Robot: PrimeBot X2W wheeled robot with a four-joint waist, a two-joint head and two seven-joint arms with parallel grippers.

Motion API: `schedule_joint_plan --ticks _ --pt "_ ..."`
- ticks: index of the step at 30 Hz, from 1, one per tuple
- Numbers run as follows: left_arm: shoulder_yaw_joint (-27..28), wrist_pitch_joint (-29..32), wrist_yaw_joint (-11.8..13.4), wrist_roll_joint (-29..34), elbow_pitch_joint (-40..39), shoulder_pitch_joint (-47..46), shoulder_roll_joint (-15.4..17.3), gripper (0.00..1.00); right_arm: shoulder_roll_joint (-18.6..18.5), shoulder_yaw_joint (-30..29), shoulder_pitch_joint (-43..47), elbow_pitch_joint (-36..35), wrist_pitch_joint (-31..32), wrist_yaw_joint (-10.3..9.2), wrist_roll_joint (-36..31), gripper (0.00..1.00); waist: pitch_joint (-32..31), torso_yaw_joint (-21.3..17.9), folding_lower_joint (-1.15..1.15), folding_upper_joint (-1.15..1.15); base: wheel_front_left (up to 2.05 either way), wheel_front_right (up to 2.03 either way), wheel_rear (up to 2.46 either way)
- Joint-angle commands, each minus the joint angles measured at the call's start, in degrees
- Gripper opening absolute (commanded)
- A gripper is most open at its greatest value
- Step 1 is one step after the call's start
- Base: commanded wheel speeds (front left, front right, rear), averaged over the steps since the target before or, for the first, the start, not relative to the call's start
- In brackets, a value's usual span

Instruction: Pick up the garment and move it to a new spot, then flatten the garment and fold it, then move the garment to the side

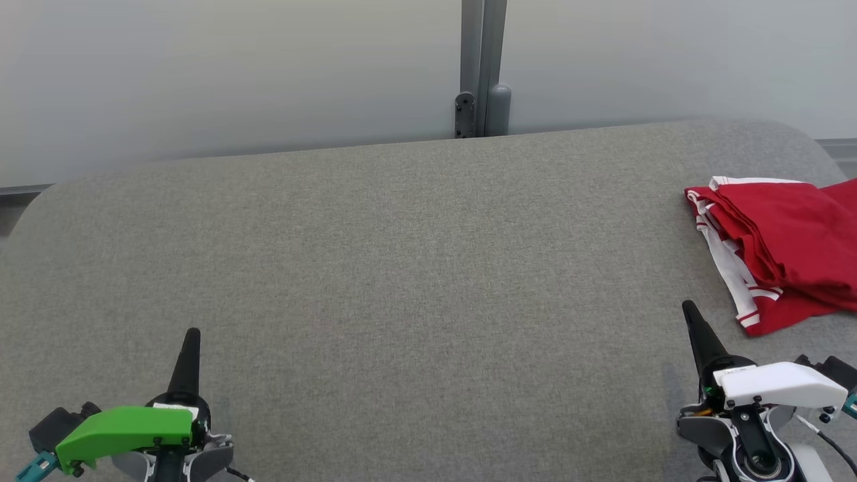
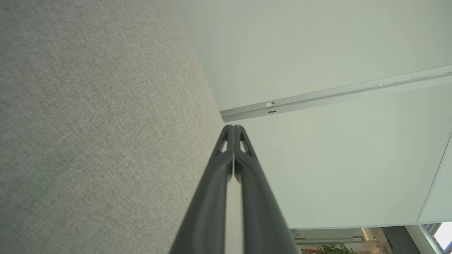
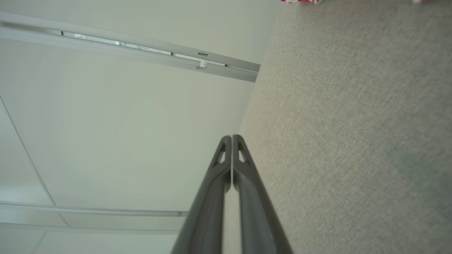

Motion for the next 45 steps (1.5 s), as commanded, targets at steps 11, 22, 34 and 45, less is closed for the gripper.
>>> schedule_joint_plan --ticks 11,22,34,45 --pt "1.44 1.50 -1.37 -5.44 -0.28 -1.75 -0.08 0.00 -0.33 -0.93 -1.18 -0.69 1.63 0.02 5.62 0.00 0.15 -0.16 0.00 0.00 0.00 0.00 0.00" --pt "2.44 2.64 -2.11 -9.36 -0.22 -2.37 -0.22 0.00 -0.33 -1.55 -1.33 -0.87 2.88 0.02 9.95 0.00 0.30 -0.31 0.00 0.00 0.00 0.00 0.00" --pt "3.39 3.86 -2.90 -13.25 -0.14 -2.79 -0.35 0.00 -0.33 -2.16 -1.37 -1.00 3.97 0.02 14.21 0.00 0.46 -0.48 0.00 0.00 0.00 0.00 0.00" --pt "3.34 3.83 -2.82 -13.05 -0.14 -2.75 -0.34 0.00 -0.30 -2.16 -1.36 -0.98 3.98 0.03 14.01 0.00 0.46 -0.48 0.00 0.00 0.00 0.00 0.00"
